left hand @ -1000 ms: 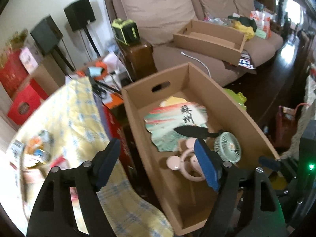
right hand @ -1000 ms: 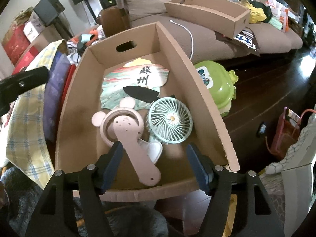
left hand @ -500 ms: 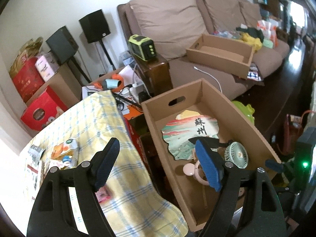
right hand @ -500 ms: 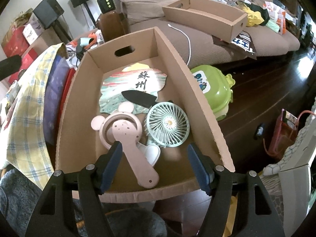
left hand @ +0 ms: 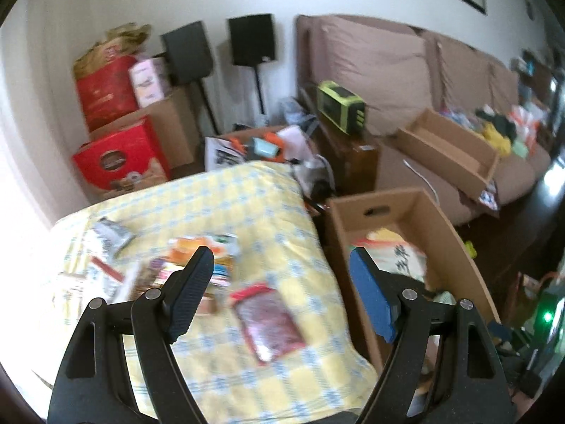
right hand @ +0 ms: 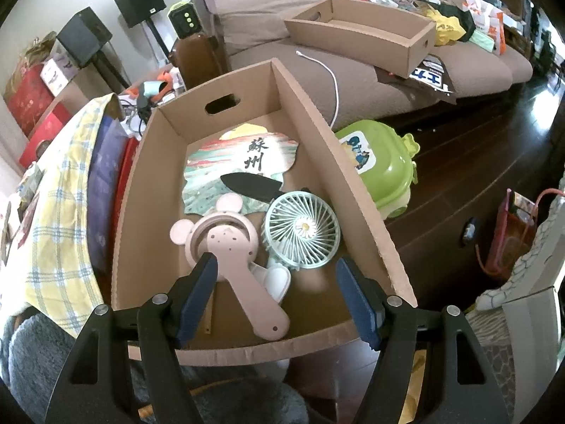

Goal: Organize objects

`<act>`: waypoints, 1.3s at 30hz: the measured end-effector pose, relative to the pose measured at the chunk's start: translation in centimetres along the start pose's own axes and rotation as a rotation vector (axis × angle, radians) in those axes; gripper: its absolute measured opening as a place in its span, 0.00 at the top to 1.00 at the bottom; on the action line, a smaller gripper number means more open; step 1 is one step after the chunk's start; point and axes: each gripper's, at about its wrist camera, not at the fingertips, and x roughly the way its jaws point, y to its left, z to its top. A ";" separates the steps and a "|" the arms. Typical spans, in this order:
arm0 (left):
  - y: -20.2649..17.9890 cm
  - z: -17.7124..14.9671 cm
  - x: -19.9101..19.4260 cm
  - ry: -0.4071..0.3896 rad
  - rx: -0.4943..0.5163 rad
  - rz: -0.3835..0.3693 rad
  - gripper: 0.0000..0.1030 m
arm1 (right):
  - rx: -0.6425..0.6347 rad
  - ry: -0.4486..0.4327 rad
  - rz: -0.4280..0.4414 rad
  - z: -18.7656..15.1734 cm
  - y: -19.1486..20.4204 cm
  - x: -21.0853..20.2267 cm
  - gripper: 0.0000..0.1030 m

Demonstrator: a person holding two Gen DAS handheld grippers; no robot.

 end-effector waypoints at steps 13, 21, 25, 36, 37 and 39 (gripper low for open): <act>13.6 2.0 -1.8 -0.019 -0.253 0.031 0.25 | 0.078 -0.091 0.115 0.7 0.1 -2.9 0.30; 24.6 1.0 -1.1 0.087 -0.365 -0.026 0.25 | 0.086 -0.099 0.142 0.9 1.0 -3.2 0.30; 26.9 -0.8 -0.1 0.154 -0.347 -0.106 0.25 | 0.078 -0.075 0.124 0.2 1.3 -2.4 0.30; 21.8 -6.0 3.8 0.332 -0.056 -0.170 0.25 | 0.040 -0.040 0.064 -1.3 1.3 -1.5 0.30; 21.7 -6.4 4.2 0.338 -0.070 -0.178 0.25 | 0.057 -0.035 0.062 -1.5 1.0 -1.4 0.30; 21.3 -6.9 4.7 0.351 -0.061 -0.177 0.25 | 0.089 -0.023 0.065 -1.8 0.6 -1.1 0.30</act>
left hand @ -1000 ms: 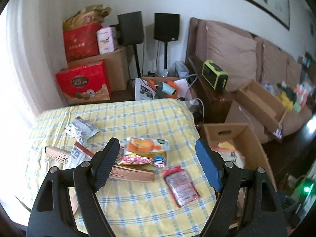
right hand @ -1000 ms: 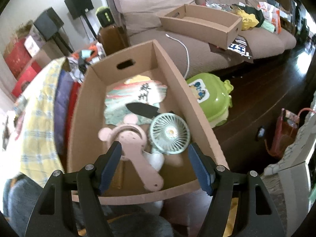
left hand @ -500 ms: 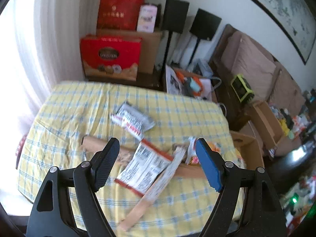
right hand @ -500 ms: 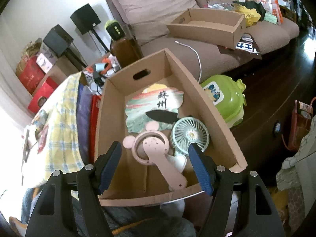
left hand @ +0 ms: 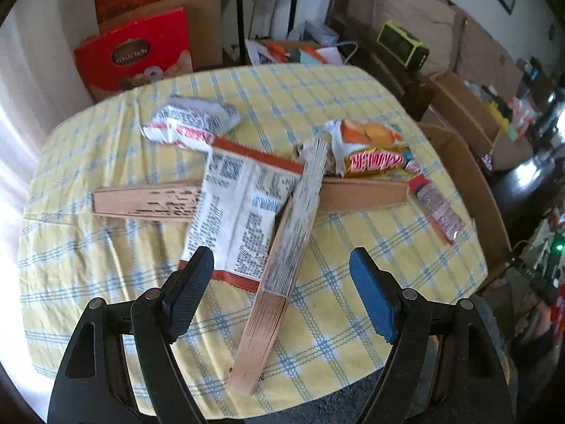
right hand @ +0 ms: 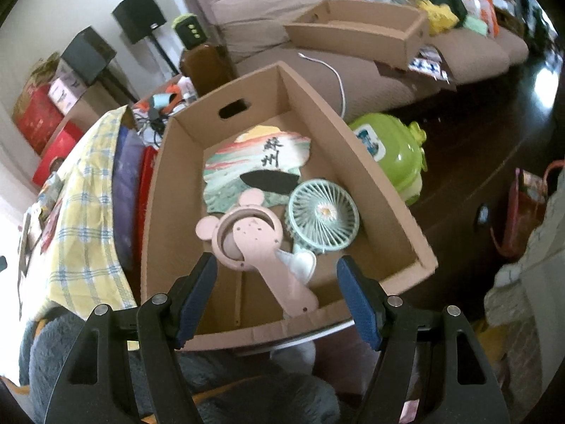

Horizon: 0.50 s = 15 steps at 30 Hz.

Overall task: Organize objects
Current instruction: 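Reach the left gripper to the wooden folding fan on the table and grasp it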

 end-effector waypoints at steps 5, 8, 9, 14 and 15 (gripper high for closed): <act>-0.6 -0.4 1.9 0.031 0.035 0.012 0.42 | 0.005 0.012 -0.026 -0.6 0.1 0.0 0.30; -1.5 -1.0 2.6 0.051 0.063 0.025 0.49 | 0.025 -0.009 -0.026 -0.4 0.2 -1.2 0.30; -1.7 -1.1 2.6 0.055 0.079 0.029 0.55 | 0.029 -0.016 -0.026 -0.3 0.3 -1.6 0.30; -2.5 -1.4 2.8 0.066 0.098 0.013 0.76 | 0.012 -0.054 -0.027 0.7 2.0 -4.0 0.30; -2.4 -1.4 2.6 0.067 0.085 -0.015 0.78 | 0.002 -0.060 -0.026 0.9 2.5 -4.4 0.30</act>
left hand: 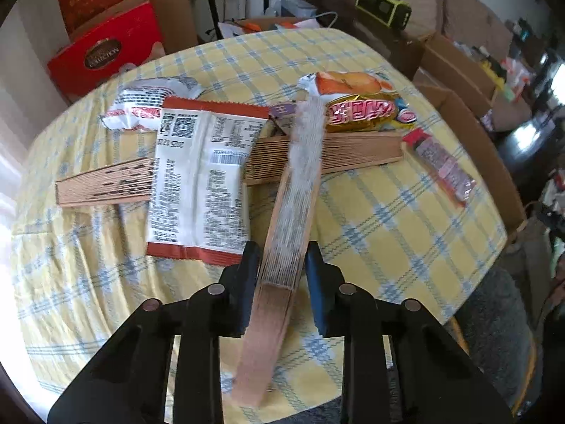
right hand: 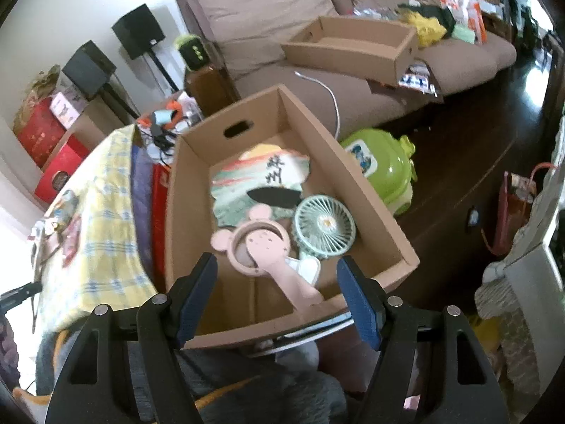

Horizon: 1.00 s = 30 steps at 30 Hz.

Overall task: Organize objects
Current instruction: 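Reach the left gripper to the wooden folding fan on the table and grasp it, then grasp the red snack packet with the right gripper while the left gripper holds the wooden fan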

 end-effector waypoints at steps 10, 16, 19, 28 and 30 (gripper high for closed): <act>1.7 0.6 -1.3 -0.024 -0.095 -0.053 0.80 | -0.095 -0.040 0.024 1.3 4.8 -2.4 0.30; 1.5 0.9 -1.7 -0.043 -0.086 -0.063 0.80 | -0.133 -0.031 0.031 1.4 6.7 -2.4 0.30; 1.4 1.1 -2.3 -0.068 -0.083 -0.066 0.80 | -0.164 -0.030 0.038 1.5 8.1 -2.5 0.30; 2.8 1.3 -4.4 -0.132 -0.113 -0.086 0.80 | -0.234 -0.020 0.061 1.3 11.9 -2.4 0.30; 3.6 1.4 -4.8 -0.147 -0.131 -0.090 0.80 | -0.254 -0.017 0.067 1.2 12.9 -2.4 0.30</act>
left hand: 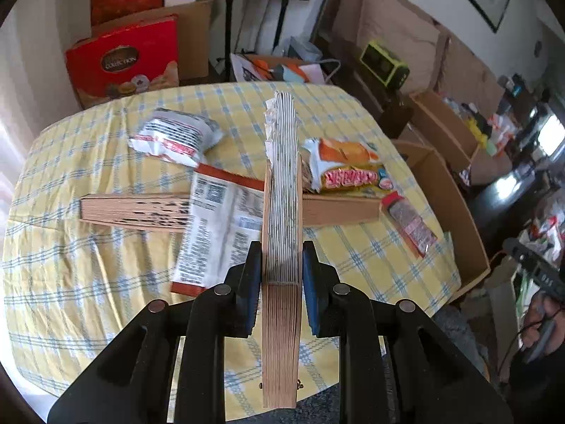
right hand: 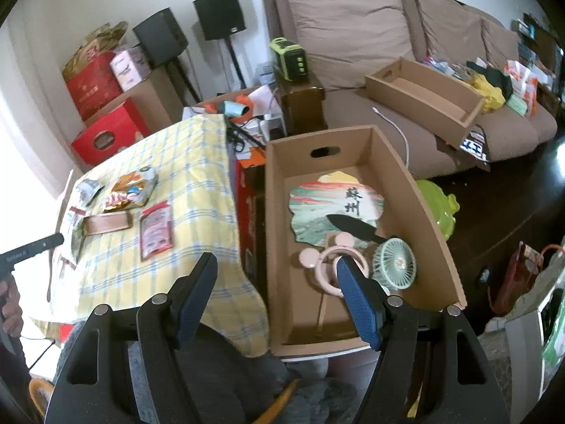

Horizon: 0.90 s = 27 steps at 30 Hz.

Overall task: Organize objects
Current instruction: 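Grasp the red snack packet with the right gripper while the left gripper holds the wooden fan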

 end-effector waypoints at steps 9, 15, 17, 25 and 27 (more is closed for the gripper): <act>2.2 0.5 -2.6 -0.109 -0.023 0.110 0.80 | -0.112 0.022 0.015 0.5 4.3 0.6 0.29; 4.3 0.8 -3.9 -0.161 -0.061 0.187 0.80 | -0.261 0.044 -0.034 0.3 8.6 2.2 0.22; 5.2 0.8 -4.3 -0.173 -0.087 0.165 0.80 | -0.323 0.053 -0.055 0.2 10.3 2.9 0.22; 9.1 0.6 -5.6 -0.213 -0.219 0.125 0.80 | -0.429 0.082 -0.041 0.6 13.7 5.5 0.21; 9.9 0.3 -5.8 -0.216 -0.238 0.132 0.80 | -0.428 0.091 -0.039 1.2 13.9 6.3 0.20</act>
